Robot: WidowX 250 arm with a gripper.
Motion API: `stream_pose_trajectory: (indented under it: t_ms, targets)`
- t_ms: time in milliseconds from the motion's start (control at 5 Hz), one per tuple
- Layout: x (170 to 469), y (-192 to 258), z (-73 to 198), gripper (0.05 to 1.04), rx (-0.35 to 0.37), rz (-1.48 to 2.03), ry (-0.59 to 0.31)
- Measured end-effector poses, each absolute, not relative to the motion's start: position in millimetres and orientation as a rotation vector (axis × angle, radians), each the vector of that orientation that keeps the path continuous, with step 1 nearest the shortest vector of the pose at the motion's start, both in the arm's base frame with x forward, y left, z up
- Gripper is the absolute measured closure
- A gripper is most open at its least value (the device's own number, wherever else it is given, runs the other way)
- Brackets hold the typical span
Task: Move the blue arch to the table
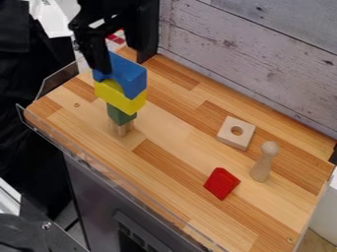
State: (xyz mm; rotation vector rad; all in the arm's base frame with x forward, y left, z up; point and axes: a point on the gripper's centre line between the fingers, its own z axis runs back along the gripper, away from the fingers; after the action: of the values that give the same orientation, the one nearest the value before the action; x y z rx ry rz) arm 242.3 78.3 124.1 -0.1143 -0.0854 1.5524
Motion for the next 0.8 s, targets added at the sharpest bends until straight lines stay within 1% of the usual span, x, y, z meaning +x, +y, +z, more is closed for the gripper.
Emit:
stream_pose_trajectory:
  t_ms: [200, 400, 600, 800]
  targets:
    - [239, 79, 122, 0.085, -0.112, 1.56, -0.074]
    - [240, 77, 117, 0.121, -0.138, 1.571, -0.056]
    - [243, 76, 110, 0.401, -0.15, 1.568, -0.038]
    - [244, 76, 108, 0.534, -0.144, 1.561, -0.024]
